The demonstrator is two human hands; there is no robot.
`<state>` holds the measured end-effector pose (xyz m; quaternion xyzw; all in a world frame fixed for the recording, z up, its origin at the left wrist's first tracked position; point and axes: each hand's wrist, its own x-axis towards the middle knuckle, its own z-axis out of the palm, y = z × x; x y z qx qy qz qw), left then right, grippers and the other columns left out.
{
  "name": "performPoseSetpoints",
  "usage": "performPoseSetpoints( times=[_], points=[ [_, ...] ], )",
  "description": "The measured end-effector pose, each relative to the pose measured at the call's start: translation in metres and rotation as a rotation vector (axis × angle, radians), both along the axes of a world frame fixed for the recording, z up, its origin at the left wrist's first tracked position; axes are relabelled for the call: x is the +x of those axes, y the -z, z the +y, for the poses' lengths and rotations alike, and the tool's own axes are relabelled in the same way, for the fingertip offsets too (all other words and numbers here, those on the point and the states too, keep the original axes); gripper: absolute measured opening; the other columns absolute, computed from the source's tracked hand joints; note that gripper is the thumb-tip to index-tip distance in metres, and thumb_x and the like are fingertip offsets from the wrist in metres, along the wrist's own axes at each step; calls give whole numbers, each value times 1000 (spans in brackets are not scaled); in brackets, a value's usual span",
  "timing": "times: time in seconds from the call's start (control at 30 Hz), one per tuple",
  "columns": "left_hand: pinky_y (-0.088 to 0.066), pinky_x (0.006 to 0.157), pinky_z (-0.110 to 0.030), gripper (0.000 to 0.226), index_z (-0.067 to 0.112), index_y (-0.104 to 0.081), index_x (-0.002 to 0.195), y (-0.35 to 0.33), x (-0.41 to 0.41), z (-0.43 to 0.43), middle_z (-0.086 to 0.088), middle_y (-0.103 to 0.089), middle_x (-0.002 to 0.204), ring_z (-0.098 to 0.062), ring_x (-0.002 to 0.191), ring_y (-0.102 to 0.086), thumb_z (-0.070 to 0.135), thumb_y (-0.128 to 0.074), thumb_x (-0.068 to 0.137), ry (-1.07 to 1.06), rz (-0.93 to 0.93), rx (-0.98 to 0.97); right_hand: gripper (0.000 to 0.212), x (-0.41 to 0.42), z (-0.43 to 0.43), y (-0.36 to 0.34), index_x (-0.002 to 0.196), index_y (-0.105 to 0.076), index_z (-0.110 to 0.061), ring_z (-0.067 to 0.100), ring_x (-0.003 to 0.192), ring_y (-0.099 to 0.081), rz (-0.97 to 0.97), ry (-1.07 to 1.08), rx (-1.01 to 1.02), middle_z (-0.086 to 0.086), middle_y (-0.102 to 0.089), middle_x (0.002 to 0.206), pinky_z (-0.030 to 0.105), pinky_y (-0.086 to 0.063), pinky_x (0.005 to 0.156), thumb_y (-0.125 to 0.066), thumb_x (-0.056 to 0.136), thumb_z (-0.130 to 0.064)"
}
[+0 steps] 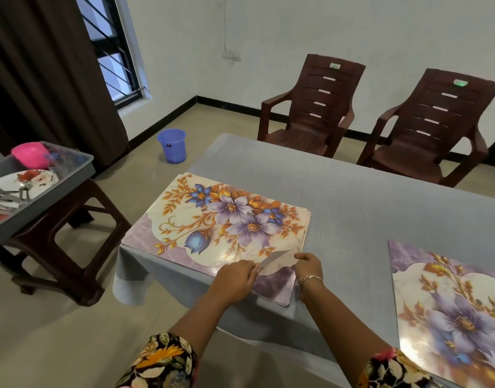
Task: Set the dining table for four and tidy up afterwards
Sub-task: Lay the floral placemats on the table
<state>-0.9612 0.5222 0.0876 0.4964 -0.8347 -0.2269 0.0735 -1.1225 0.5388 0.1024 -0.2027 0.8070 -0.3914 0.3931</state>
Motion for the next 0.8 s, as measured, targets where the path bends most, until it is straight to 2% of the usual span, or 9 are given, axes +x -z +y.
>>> performPoseSetpoints(
  times=[0.13, 0.27, 0.4, 0.47, 0.6, 0.8],
  points=[
    [-43, 80, -31, 37, 13, -58, 120, 0, 0, -1, -8, -63, 117, -26, 100, -59, 31, -31, 102, -9, -7, 17, 18, -7, 1, 1, 110, -52, -7, 27, 92, -53, -72, 81, -28, 12, -57, 105, 38, -50, 84, -48, 93, -3],
    [-42, 80, -30, 39, 11, -59, 119, 0, 1, -2, -9, -63, 117, -26, 101, -59, 32, -30, 102, -25, -7, 30, 10, -7, 0, 4, 95, -58, -4, 33, 92, -59, -55, 42, -17, 17, -63, 101, 44, -54, 85, -61, 85, -3],
    [-38, 75, -25, 39, 12, -58, 121, 1, 4, -3, -9, -63, 118, -26, 102, -59, 32, -31, 102, -39, 31, 56, 30, -5, -1, 1, 101, -49, -12, 32, 96, -59, 41, -55, 40, 16, -59, 106, 43, -53, 85, -70, 79, -6],
    [-37, 74, -23, 39, 12, -58, 121, 2, 4, -3, -9, -63, 118, -25, 102, -59, 33, -31, 102, -52, 55, 74, 36, -4, 0, -1, 108, -50, -10, 32, 97, -59, 130, -85, 56, 16, -59, 110, 39, -52, 84, -71, 79, -8],
    [-40, 77, -23, 41, 10, -57, 123, 1, 6, -1, -10, -62, 122, -25, 105, -59, 35, -33, 101, -83, 121, 114, 38, 2, 2, -5, 114, -54, -7, 32, 102, -59, 265, -91, 44, 16, -60, 117, 38, -49, 87, -70, 81, -12],
    [-43, 80, -26, 43, 10, -57, 126, -1, 7, 0, -11, -61, 125, -26, 108, -58, 36, -34, 101, -90, 158, 121, 34, 13, 4, -3, 121, -53, -12, 29, 104, -60, 464, -157, 72, 11, -60, 120, 37, -49, 88, -59, 90, -23]
  ],
)
